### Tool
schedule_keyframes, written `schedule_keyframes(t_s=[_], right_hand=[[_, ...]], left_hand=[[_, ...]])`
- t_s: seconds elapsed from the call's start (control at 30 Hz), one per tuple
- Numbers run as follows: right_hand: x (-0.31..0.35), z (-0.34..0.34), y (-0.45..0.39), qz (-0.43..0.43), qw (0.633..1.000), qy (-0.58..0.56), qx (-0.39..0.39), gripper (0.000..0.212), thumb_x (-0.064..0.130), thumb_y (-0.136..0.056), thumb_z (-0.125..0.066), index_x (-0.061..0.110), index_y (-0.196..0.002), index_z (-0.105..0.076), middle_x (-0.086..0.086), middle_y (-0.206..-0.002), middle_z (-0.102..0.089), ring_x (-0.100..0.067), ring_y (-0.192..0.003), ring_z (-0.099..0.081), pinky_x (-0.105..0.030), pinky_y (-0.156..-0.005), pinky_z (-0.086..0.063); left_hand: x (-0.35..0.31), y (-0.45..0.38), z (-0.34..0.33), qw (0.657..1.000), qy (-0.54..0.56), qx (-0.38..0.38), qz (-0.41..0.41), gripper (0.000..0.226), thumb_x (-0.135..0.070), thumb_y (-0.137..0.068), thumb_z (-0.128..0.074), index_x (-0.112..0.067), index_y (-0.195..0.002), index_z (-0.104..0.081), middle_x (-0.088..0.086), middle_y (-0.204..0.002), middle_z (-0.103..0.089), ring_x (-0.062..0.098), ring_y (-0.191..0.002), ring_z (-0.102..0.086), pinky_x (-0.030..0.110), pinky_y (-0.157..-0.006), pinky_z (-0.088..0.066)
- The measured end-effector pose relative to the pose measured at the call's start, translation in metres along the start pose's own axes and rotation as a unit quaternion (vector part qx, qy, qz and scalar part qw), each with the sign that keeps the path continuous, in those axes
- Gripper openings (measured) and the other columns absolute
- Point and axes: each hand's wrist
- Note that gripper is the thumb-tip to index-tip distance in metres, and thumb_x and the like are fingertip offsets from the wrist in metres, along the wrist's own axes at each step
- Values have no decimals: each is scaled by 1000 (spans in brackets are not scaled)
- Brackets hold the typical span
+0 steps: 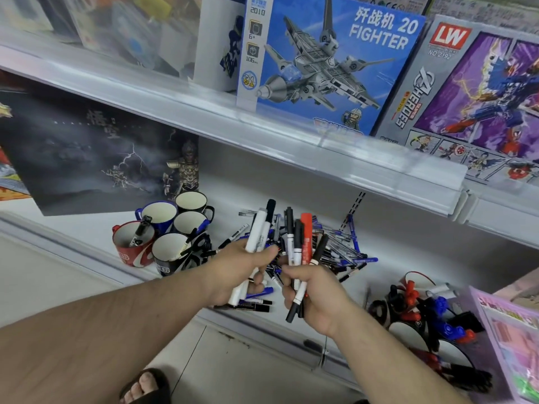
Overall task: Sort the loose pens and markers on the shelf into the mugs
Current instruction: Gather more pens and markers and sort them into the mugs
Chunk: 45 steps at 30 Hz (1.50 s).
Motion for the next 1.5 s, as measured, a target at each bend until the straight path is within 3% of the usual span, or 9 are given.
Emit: schedule_keyframes(t_s=[0.13, 0.33, 0.47, 0.73, 0.87, 1.03, 1.23, 1.33, 1.5], right_hand=[[3, -21, 9, 76, 988, 131, 1, 15, -13, -80, -50, -6, -87, -61, -16, -65, -58, -19, -47, -54, -26, -44, -39], [15, -28, 26, 88, 933, 346, 44, 28, -4, -82, -51, 24, -81, -58, 5, -60, -66, -2, -48, -54, -23, -45, -39], [25, -28, 37, 76, 942, 310, 104, 18, 3, -63, -57, 16, -71, -48, 18, -44, -51, 4, -43, -50, -11, -43, -36], [32, -16, 36, 73, 991, 74, 82, 69, -5, -62, -56, 23, -126, -62, -2, -118, -70, -17, -110, -65, -33, -98, -46], [44, -13, 33, 237, 944, 195, -124, 30, -3, -94, -51, 20, -97, -69, 5, -74, -66, -6, -65, -61, -27, -64, -50], [41, -25, 31, 276, 907, 298, -111, 17, 38, -83, -73, 25, -86, -62, 9, -75, -67, -3, -69, -65, -25, -65, -55], [52, -24, 29, 231, 915, 315, -100, 35, 37, -71, -86, 22, -88, -59, 8, -71, -68, -2, -64, -68, -25, -60, -55], [61, -14, 28, 176, 936, 301, -44, 27, 28, -77, -83, 24, -93, -62, 3, -83, -72, -11, -77, -72, -34, -72, -60], [73, 11, 37, 168, 945, 281, -20, 17, 17, -89, -70, 13, -81, -56, 3, -50, -53, -11, -44, -46, -23, -42, -37]], left_hand=[[1, 7, -14, 999, 9, 37, -27, 32, -30, -78, -76, -5, -93, -64, 5, -57, -57, 14, -46, -45, 22, -42, -41], [-1, 15, -15, 996, -9, 62, -61, 36, -40, -68, -80, -13, -79, -60, 3, -60, -59, 11, -45, -48, 19, -41, -33], [-7, 17, -17, 997, -8, 17, -71, 27, -33, -78, -78, -11, -80, -63, 11, -67, -58, 17, -53, -47, 23, -46, -33], [-25, 22, -8, 998, -4, 25, -65, 8, -14, -82, -71, -13, -82, -63, 4, -66, -62, 13, -58, -55, 26, -58, -42], [-23, 22, -7, 994, -74, 31, -70, 18, -12, -82, -73, -14, -72, -59, 2, -58, -58, 14, -53, -49, 25, -50, -37], [-21, 25, -19, 989, -90, 68, -95, 15, -6, -80, -72, -17, -91, -73, 10, -71, -55, 18, -61, -47, 27, -51, -34], [-24, 26, -25, 978, -154, 87, -111, 16, -6, -82, -71, -5, -98, -67, 4, -67, -53, 13, -55, -44, 25, -48, -33], [-27, 26, -25, 971, -171, 124, -109, 26, -28, -76, -82, -13, -86, -63, -7, -57, -54, 10, -53, -44, 22, -47, -34], [-29, 20, -40, 972, -147, 171, -60, 66, -71, -42, -78, -16, -74, -60, -2, -59, -57, 9, -50, -48, 20, -45, -35]])
Point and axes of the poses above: each hand's wrist, its own y-axis away from the middle knuckle, its own z-axis out of the back of the hand, x = y × z
